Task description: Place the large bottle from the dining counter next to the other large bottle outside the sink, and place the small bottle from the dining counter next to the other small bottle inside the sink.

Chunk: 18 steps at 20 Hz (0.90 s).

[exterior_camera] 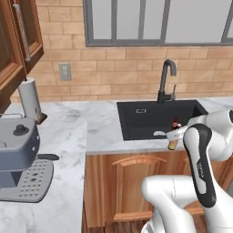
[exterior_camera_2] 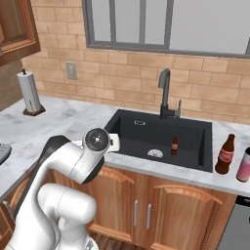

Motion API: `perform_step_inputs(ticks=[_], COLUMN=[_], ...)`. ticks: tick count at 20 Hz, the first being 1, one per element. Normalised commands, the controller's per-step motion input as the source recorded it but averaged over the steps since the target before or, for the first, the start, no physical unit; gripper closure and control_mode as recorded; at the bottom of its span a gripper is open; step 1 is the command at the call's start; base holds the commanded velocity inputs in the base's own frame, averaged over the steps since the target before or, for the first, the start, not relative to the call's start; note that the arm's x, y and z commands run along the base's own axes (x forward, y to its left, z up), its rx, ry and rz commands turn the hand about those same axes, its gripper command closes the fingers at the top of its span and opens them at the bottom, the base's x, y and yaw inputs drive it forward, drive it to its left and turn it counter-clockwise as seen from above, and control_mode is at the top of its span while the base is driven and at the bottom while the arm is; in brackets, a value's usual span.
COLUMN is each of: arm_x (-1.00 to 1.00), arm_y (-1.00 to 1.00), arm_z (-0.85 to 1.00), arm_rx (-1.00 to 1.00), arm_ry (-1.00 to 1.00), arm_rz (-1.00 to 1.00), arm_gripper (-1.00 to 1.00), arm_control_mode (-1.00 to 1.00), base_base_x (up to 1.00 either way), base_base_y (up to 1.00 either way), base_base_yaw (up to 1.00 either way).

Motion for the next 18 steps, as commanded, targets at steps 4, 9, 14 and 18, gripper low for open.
perform_step_inputs(ticks=[4,9,14,18], arm_x=[0.0,0.0,0.0,0.0], arm_y=[0.0,0.0,0.0,0.0], arm_z=[0.0,0.0,0.0,0.0], arm_rx=[0.0,0.0,0.0,0.0], arm_ry=[0.0,0.0,0.0,0.0], arm_rz=[0.0,0.0,0.0,0.0], arm_gripper=[1.0,1.0,1.0,1.0], arm_control_mode=[1.0,1.0,1.0,1.0], base_base_x=[0.34,0.32,0.35,0.32], base_base_y=[0.0,0.0,0.0,0.0], base_base_yaw=[0.0,0.0,0.0,0.0])
